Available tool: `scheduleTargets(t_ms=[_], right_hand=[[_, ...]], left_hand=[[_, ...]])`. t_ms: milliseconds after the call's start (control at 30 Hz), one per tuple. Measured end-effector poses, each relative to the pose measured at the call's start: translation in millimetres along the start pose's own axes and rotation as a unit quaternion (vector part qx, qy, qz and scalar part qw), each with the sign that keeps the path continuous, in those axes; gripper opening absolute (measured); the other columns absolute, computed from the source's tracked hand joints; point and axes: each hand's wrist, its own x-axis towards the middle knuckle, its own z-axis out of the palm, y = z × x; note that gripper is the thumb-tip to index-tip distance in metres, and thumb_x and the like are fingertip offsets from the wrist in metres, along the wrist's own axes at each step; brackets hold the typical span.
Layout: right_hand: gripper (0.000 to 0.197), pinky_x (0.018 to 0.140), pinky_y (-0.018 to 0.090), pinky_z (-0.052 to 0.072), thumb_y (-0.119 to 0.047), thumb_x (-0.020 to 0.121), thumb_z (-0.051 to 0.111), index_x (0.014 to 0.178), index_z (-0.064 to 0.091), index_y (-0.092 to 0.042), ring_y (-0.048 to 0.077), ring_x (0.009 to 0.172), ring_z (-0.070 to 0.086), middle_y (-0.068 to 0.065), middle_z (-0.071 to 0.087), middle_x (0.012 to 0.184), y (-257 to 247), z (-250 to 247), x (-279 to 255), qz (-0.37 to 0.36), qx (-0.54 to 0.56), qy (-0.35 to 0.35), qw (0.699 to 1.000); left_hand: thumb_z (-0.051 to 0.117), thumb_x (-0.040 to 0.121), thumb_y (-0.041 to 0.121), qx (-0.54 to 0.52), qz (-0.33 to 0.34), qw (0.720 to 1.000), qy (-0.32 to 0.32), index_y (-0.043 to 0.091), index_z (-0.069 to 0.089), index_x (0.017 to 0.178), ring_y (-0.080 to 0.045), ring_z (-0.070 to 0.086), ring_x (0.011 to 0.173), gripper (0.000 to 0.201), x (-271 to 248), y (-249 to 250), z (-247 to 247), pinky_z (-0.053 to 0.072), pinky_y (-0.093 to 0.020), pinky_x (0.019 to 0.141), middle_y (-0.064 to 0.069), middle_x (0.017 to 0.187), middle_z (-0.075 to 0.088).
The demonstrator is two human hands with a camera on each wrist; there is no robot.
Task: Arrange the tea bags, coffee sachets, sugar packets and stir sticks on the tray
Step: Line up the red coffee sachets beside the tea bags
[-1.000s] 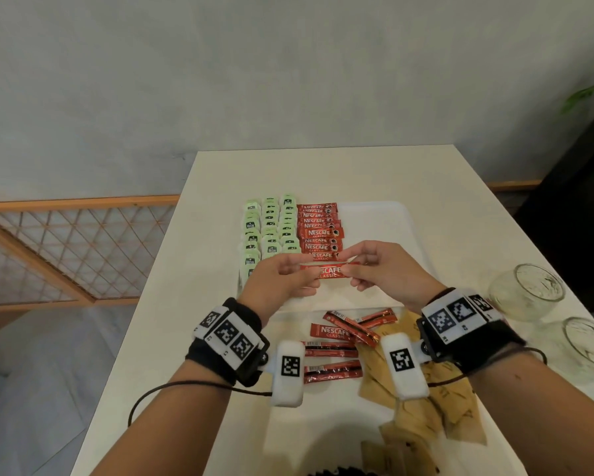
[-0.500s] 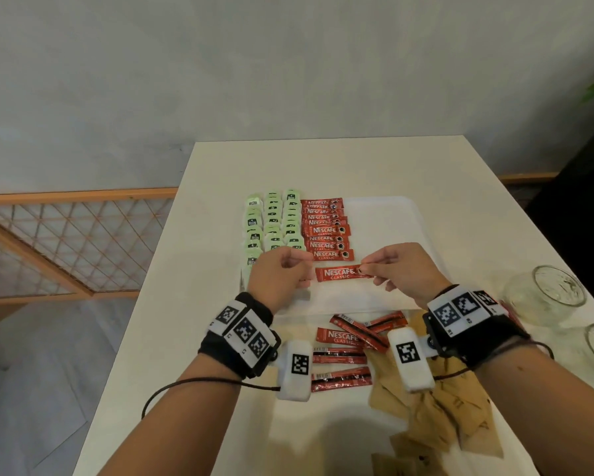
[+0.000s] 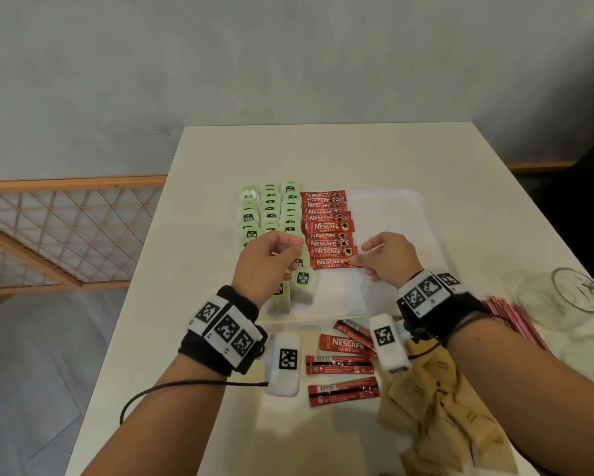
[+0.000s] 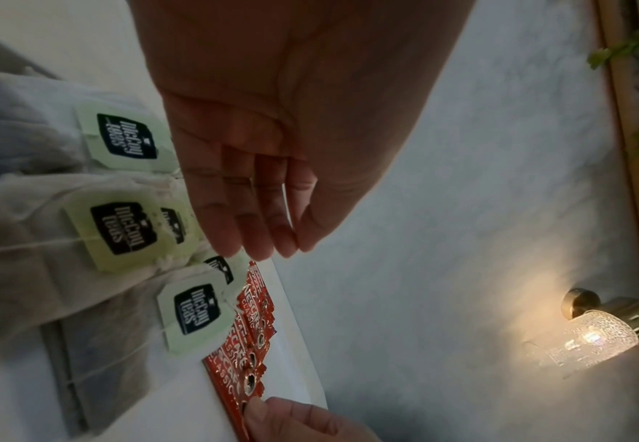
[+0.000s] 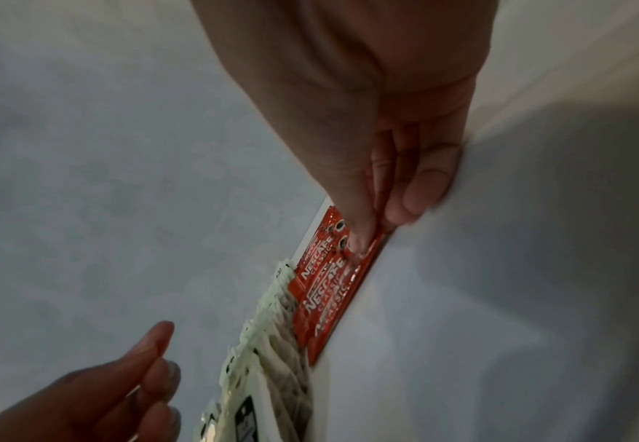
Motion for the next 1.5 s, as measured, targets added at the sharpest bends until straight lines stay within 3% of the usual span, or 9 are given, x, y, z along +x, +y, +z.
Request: scheduleTargets(t_ms=[200,300,367,500,667,800,900,1133,1500], right_hand=[[0.041,0.072,0.038,0.061,-0.030,0.074,0.084,0.100,0.061,-0.009,0.022,0.069,0.066,0.013,0.072,0.083,-6.4,-6.0,-1.5,-0.009,-0.026,-0.003,1.000],[0.040,0.072,0.038,0.059,-0.033,0.073,0.084,0.098,0.062,-0.011,0.021,0.069,0.066,0.008,0.070,0.078,-3.5,-16.9,-13.0,-0.038,-0.041,-0.015,0.998],[0.034,0.068,0.036,0.055,-0.028,0.073,0.084,0.095,0.065,-0.011,0.019,0.066,0.063,0.006,0.068,0.075,1.9,-27.0,-26.2,-0.064,-0.043,-0.037,0.996],[0.016,0.058,0.019,0.047,-0.023,0.072,0.084,0.080,0.074,-0.013,0.008,0.063,0.061,-0.006,0.070,0.071,17.0,-44.6,-59.5,-0.110,-0.118,-0.116,0.980],[0.023,0.069,0.023,0.052,-0.037,0.066,0.087,0.078,0.076,-0.022,0.007,0.072,0.064,-0.008,0.070,0.072,33.5,-44.2,-87.0,-0.133,-0.200,-0.161,0.957],[0.033,0.066,0.024,0.044,-0.046,0.063,0.086,0.084,0.068,-0.027,0.005,0.076,0.059,-0.015,0.062,0.075,40.8,-35.0,-100.3,-0.147,-0.276,-0.141,0.939],[0.030,0.071,0.028,0.049,-0.043,0.067,0.083,0.086,0.065,-0.028,0.009,0.082,0.060,-0.014,0.062,0.081,46.5,-33.2,-107.6,-0.150,-0.316,-0.110,0.930],[0.031,0.077,0.032,0.052,-0.037,0.065,0.086,0.081,0.063,-0.024,0.012,0.081,0.062,-0.010,0.064,0.084,58.3,-44.4,-114.4,-0.130,-0.290,-0.112,0.942],[0.025,0.080,0.031,0.053,-0.029,0.071,0.086,0.083,0.067,-0.018,0.014,0.080,0.064,-0.009,0.064,0.077,68.0,-57.8,-129.5,-0.106,-0.240,-0.111,0.959]], left_hand=[[0.062,0.092,0.017,0.091,0.050,0.994,-0.022,0.020,0.069,0.096,-0.012,0.063,0.071,0.008,1.0,7.6,2.2,0.056,-0.029,0.069,0.003,0.083,0.066],[0.064,0.092,0.021,0.201,0.113,0.971,-0.069,0.023,0.068,0.098,-0.003,0.059,0.073,0.008,-7.2,14.1,5.2,0.048,-0.018,0.069,0.008,0.089,0.066],[0.064,0.092,0.023,0.262,0.137,0.949,-0.108,0.022,0.067,0.100,0.000,0.056,0.072,0.009,-16.4,16.1,9.5,0.047,-0.018,0.071,0.009,0.089,0.064],[0.068,0.089,0.026,0.327,0.139,0.916,-0.185,0.024,0.064,0.100,-0.006,0.059,0.077,0.011,-38.9,9.9,21.9,0.047,-0.024,0.073,0.009,0.091,0.063],[0.064,0.089,0.045,0.511,0.148,0.811,-0.243,0.023,0.057,0.118,-0.019,0.051,0.108,0.037,-64.3,2.2,37.6,0.047,-0.038,0.092,0.000,0.116,0.054],[0.064,0.077,0.067,0.590,0.149,0.751,-0.256,0.018,0.049,0.126,-0.021,0.045,0.113,0.071,-84.9,-0.6,51.2,0.045,-0.036,0.091,-0.001,0.120,0.048],[0.064,0.075,0.068,0.637,0.172,0.707,-0.256,0.013,0.043,0.128,-0.023,0.046,0.111,0.079,-98.9,-5.0,62.8,0.044,-0.036,0.086,-0.004,0.122,0.047],[0.056,0.093,0.045,0.640,0.190,0.710,-0.225,0.009,0.040,0.131,-0.028,0.052,0.115,0.055,-108.9,-6.7,82.2,0.044,-0.037,0.085,-0.009,0.129,0.049],[0.040,0.100,0.012,0.642,0.066,0.724,-0.245,0.000,0.040,0.128,-0.035,0.054,0.114,0.030,-114.4,-14.2,86.5,0.043,-0.039,0.086,-0.018,0.129,0.049]])
